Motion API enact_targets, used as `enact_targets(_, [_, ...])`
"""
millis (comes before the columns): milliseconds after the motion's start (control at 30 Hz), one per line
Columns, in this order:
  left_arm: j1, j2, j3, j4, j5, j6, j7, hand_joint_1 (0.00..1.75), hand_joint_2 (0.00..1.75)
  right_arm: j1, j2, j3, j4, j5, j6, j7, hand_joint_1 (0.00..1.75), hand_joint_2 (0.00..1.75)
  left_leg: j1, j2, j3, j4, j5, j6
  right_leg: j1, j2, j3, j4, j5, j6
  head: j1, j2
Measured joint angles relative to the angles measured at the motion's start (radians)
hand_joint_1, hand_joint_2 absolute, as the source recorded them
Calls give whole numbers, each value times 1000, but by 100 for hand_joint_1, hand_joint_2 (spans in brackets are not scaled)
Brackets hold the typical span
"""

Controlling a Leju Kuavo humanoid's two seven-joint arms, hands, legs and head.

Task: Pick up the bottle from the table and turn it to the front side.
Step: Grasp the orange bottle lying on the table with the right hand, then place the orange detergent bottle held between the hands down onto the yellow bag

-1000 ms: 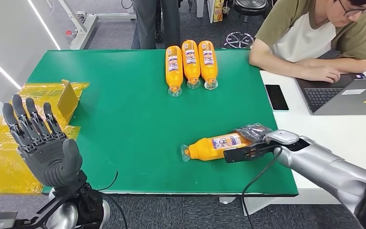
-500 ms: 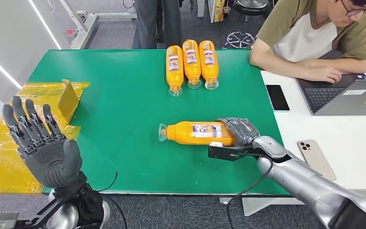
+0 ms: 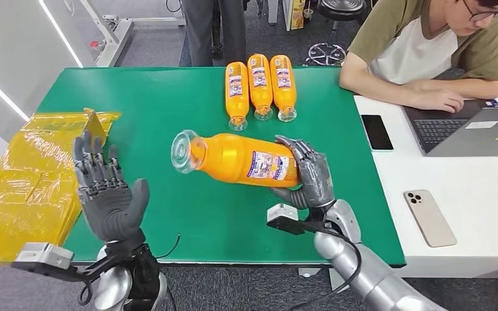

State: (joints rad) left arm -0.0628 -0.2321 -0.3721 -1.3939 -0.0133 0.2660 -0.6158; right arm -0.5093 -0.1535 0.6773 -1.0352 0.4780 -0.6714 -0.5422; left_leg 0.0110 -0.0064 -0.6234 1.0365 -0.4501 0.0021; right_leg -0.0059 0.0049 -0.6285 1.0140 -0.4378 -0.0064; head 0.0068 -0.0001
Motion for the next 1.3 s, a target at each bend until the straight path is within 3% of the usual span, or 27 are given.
enact_targets(167, [-31,-2,-36,93,14,-97,45,0,175,53,72,-58,-61,-28,0,-16,175,175,0,1,0,0,0,0,0,1,0,0,0,0,0,0])
enact_targets(333, [-48,-1,-62,136,-2,-145,38,0,175,85,99,-28,-88,-81,5,35,175,175,-1,1,0,0,0,0,-1,1,0,0,0,0,0,0])
enact_targets(567, [-61,1,-76,126,-33,-181,8,0,175,97,101,58,-114,-55,50,139,175,175,-1,1,0,0,-1,0,-1,1,0,0,0,0,0,0])
enact_targets(967, [-64,1,-76,118,-54,-206,5,0,175,112,78,120,-145,87,263,268,175,175,-1,1,0,0,0,0,-1,1,0,0,0,0,0,0])
enact_targets(1233, [-64,5,-71,119,-62,-226,38,0,175,107,65,129,-174,139,383,290,175,175,-1,1,0,0,0,0,-1,1,0,0,0,0,0,0])
enact_targets(1300, [-64,5,-70,119,-63,-226,40,85,175,105,64,129,-176,145,398,292,175,175,-1,1,0,0,0,0,-1,1,0,0,0,0,0,0])
